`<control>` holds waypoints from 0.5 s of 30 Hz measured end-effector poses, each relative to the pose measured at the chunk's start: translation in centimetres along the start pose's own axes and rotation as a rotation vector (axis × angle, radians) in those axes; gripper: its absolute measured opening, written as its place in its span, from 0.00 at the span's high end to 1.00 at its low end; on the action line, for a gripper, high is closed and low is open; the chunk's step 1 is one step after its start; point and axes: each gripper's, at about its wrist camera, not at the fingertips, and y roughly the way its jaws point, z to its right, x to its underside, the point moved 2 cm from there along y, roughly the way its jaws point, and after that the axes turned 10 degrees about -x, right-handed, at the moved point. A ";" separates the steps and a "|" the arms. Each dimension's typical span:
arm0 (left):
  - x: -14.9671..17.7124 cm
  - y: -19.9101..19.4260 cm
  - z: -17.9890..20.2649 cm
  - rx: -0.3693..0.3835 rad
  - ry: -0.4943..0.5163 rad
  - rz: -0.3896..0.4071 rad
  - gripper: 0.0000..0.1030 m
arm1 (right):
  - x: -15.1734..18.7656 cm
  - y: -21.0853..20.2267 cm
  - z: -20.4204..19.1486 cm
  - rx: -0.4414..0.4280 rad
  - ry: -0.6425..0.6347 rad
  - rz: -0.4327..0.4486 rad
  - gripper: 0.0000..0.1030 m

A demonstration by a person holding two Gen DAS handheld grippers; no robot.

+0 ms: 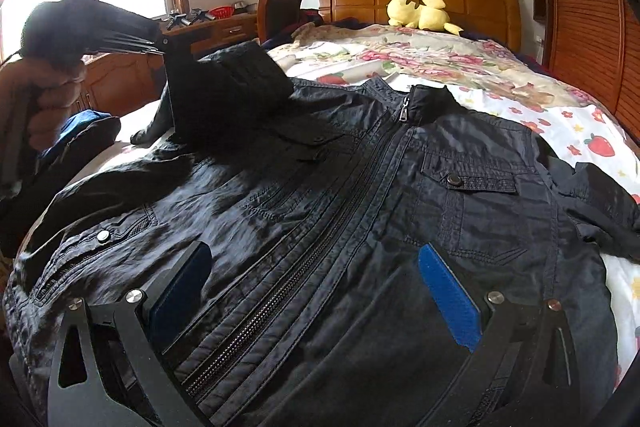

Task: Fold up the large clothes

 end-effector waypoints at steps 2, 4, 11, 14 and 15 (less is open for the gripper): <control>0.6 -0.2 -0.2 -0.004 0.006 -0.001 0.95 | 0.0 0.0 0.0 0.000 0.000 0.000 0.00; 0.8 -0.7 -0.6 -0.008 0.016 0.010 0.93 | 0.0 0.0 0.0 0.000 -0.001 0.001 0.00; 1.7 -1.5 -3.7 -0.055 -0.029 0.024 0.55 | 0.0 0.2 -0.1 0.004 -0.006 -0.006 0.00; 2.8 0.6 -5.5 -0.083 -0.057 -0.013 0.50 | 0.1 0.2 -0.1 0.006 -0.008 -0.008 0.00; 3.1 1.4 -5.9 -0.095 -0.062 -0.025 0.49 | 0.1 0.2 -0.1 0.005 -0.008 -0.008 0.00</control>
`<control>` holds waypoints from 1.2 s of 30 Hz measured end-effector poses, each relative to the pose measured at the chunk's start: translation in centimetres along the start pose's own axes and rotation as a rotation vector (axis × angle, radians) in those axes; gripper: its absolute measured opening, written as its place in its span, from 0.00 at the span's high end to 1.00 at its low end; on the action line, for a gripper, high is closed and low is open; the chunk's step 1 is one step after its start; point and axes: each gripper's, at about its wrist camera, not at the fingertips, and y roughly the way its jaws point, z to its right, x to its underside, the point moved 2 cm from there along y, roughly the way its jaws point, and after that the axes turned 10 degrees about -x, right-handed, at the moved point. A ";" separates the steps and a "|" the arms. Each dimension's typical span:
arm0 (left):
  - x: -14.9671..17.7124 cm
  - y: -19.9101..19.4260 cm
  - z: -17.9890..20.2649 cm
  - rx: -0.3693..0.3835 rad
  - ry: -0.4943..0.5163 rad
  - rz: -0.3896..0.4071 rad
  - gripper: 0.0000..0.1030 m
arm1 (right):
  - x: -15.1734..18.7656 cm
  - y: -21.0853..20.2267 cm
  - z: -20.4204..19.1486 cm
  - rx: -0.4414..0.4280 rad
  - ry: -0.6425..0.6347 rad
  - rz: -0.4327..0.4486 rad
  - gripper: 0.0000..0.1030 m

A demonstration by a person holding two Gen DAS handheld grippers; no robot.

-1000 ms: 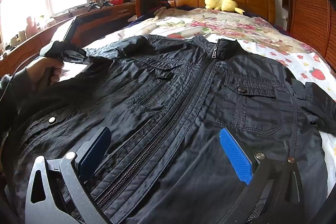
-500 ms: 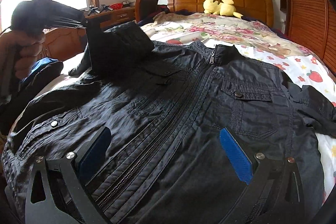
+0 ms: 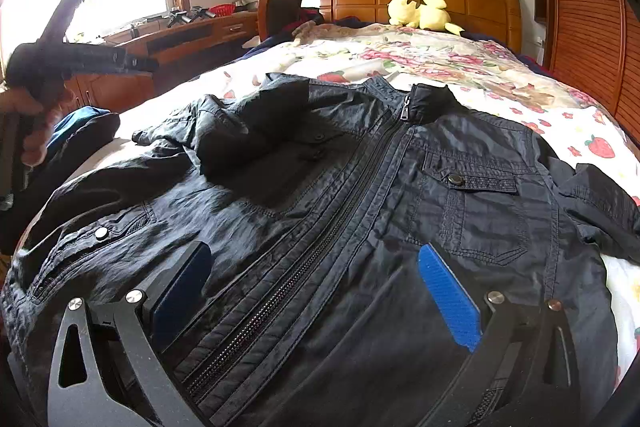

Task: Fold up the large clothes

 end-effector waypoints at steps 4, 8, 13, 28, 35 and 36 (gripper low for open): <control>1.8 4.1 -2.3 -0.046 -0.041 -0.079 0.46 | 0.0 0.1 0.0 0.003 -0.004 -0.004 0.00; 3.2 8.2 -4.4 -0.087 -0.092 -0.158 0.41 | 0.2 0.3 -0.1 0.002 -0.006 -0.011 0.00; 3.9 11.3 -6.1 -0.093 -0.144 -0.204 0.34 | 0.3 0.7 0.0 -0.004 -0.002 -0.025 0.00; 2.6 9.9 -4.4 -0.101 -0.056 -0.135 0.89 | 0.4 0.9 0.2 -0.013 0.009 -0.027 0.00; -1.3 0.9 0.2 -0.050 0.010 0.036 0.89 | 0.1 -0.8 -0.3 -0.008 -0.004 0.003 0.00; -1.6 -0.6 0.9 -0.033 0.013 0.058 0.89 | 0.0 -1.3 -0.3 -0.011 -0.005 0.011 0.00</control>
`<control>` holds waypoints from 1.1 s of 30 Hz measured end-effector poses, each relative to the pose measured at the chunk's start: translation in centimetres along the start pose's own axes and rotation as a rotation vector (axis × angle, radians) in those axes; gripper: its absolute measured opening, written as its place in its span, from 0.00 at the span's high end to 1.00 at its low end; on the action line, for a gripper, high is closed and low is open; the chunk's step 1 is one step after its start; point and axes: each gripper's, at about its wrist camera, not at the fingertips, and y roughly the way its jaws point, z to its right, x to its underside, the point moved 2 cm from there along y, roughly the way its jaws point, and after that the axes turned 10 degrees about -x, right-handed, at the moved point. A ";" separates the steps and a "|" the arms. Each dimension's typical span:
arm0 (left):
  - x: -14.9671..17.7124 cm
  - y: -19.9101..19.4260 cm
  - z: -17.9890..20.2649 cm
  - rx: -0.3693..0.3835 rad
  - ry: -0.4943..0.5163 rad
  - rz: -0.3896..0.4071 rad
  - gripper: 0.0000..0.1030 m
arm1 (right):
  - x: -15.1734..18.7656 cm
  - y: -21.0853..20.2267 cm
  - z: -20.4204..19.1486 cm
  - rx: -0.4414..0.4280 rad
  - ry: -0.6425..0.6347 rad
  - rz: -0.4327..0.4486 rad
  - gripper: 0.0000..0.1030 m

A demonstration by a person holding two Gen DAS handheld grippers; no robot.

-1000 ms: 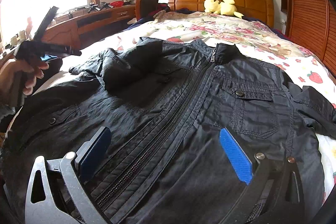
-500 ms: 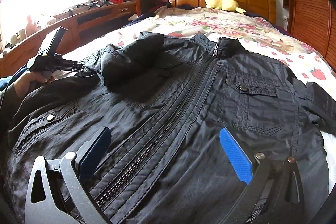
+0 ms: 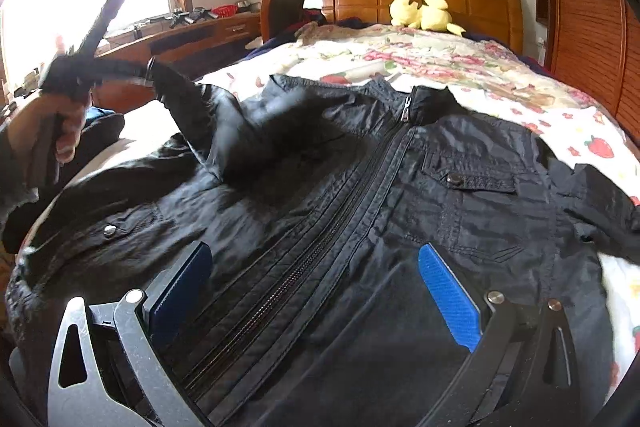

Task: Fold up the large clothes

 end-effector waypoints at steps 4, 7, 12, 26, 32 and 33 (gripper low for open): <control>-0.9 -5.6 2.5 0.062 0.017 0.075 0.89 | -0.5 -2.5 0.7 0.000 0.006 0.038 0.00; -0.8 -9.6 4.7 0.102 0.060 0.122 0.89 | -0.8 -4.9 1.7 0.022 0.010 0.073 0.00; 0.5 -15.0 8.1 0.176 0.132 0.169 0.89 | -1.2 -7.9 4.0 0.061 0.025 0.124 0.00; 7.7 -22.2 9.0 0.242 0.210 0.193 0.57 | -1.3 -13.1 7.7 0.132 0.063 0.195 0.00; 11.2 -23.1 7.3 0.231 0.163 0.190 0.54 | -0.7 -13.0 6.9 0.117 0.053 0.181 0.00; 11.7 -22.9 7.1 0.226 0.149 0.185 0.54 | -0.7 -12.8 6.7 0.110 0.049 0.175 0.00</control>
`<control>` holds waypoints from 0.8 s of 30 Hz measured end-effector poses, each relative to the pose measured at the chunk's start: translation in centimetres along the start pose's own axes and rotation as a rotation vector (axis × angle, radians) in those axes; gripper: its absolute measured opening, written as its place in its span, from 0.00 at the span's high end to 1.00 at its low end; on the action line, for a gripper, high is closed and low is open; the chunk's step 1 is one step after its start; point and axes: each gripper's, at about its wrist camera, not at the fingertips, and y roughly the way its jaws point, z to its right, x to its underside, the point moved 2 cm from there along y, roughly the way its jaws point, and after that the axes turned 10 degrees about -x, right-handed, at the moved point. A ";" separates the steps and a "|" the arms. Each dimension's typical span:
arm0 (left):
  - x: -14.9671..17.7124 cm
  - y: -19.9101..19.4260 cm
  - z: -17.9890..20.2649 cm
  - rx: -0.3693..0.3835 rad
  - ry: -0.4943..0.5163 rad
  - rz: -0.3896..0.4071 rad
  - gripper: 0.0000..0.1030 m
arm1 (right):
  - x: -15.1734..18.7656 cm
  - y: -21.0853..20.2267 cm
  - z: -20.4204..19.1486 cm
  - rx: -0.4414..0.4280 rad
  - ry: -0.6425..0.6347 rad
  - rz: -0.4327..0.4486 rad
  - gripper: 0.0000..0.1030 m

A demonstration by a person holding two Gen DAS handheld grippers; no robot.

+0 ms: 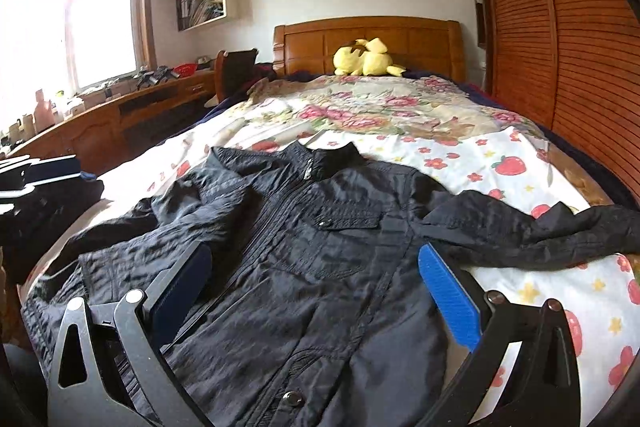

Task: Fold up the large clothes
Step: 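Grasp the other sleeve with the right tool, fold it across the body, release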

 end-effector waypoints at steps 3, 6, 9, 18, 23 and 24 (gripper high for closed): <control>1.8 -0.2 -0.7 -0.010 -0.054 -0.017 0.54 | 0.5 1.0 -1.1 -0.043 -0.008 -0.029 0.00; 3.8 -0.7 -2.1 -0.026 -0.093 -0.037 0.54 | 0.8 2.0 -2.8 -0.087 -0.017 -0.049 0.00; 5.3 -0.9 -3.7 -0.059 -0.118 -0.058 0.54 | 1.0 3.1 -5.0 -0.138 -0.036 -0.070 0.00; 8.3 -0.9 -6.8 -0.156 -0.192 -0.079 0.54 | 3.8 7.3 -13.6 -0.397 -0.089 -0.202 0.20; 9.8 -0.8 -7.8 -0.170 -0.220 -0.099 0.54 | 5.9 9.4 -17.4 -0.458 -0.148 -0.287 0.24; 9.9 -0.9 -7.8 -0.171 -0.220 -0.101 0.54 | 6.2 9.7 -18.1 -0.465 -0.161 -0.299 0.24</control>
